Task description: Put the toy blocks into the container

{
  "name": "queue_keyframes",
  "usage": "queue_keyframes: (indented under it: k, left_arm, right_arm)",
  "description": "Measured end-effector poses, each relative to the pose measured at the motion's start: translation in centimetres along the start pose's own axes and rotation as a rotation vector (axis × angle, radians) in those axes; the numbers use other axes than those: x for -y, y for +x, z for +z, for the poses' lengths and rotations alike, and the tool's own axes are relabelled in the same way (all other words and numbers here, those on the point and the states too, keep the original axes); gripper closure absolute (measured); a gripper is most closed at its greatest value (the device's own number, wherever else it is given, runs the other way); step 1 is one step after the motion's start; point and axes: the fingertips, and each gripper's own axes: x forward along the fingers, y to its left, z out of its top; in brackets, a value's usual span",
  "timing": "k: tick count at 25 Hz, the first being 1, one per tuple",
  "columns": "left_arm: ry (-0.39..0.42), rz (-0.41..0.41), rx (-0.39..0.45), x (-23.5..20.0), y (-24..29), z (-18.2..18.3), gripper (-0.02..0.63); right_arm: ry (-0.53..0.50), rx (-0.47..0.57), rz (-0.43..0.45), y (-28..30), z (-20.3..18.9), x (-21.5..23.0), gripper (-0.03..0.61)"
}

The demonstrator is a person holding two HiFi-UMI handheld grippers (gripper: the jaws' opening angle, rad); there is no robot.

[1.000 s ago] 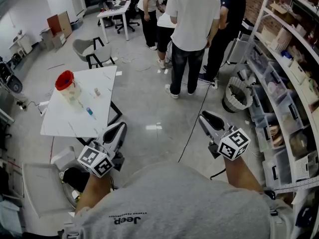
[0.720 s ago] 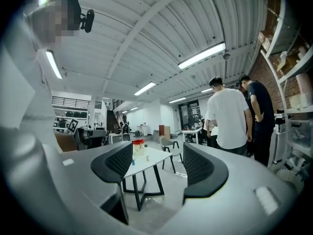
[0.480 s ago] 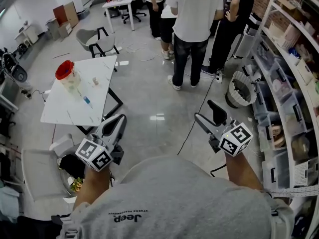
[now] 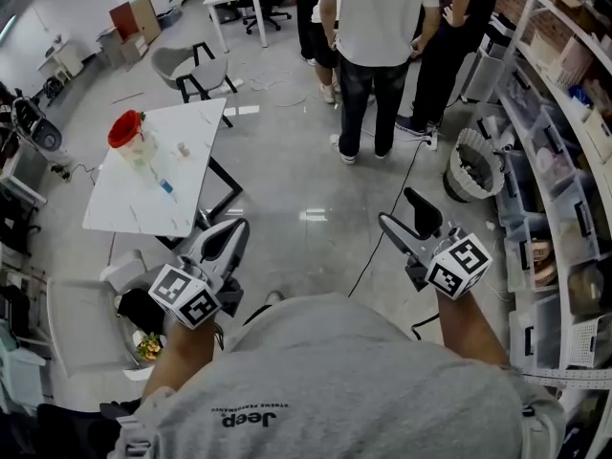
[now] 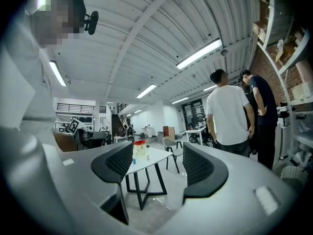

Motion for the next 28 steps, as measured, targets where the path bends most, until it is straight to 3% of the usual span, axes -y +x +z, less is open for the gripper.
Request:
queue_keyframes:
  k: [5, 10, 19, 28]
  left_arm:
    - [-0.014, -0.036, 0.005, -4.2, 2.7, 0.1, 0.555]
    - [-0.014, -0.114, 0.003, -11.4, 6.9, 0.1, 0.555]
    - [0.077, -0.276, 0.004, -27.1, 15.7, 6.2, 0.555]
    - [0.026, -0.302, 0.011, -37.8, 19.7, 8.1, 0.555]
  right_arm:
    - [0.000, -0.017, -0.029, 3.9, 0.0, 1.5, 0.278]
    - [-0.030, -0.024, -0.102, 10.2, 0.2, 4.2, 0.278]
    - [-0.067, 0.002, -0.192, 28.3, 4.4, 8.1, 0.278]
    - [-0.043, -0.053, -0.197, 40.5, 4.2, 11.1, 0.278]
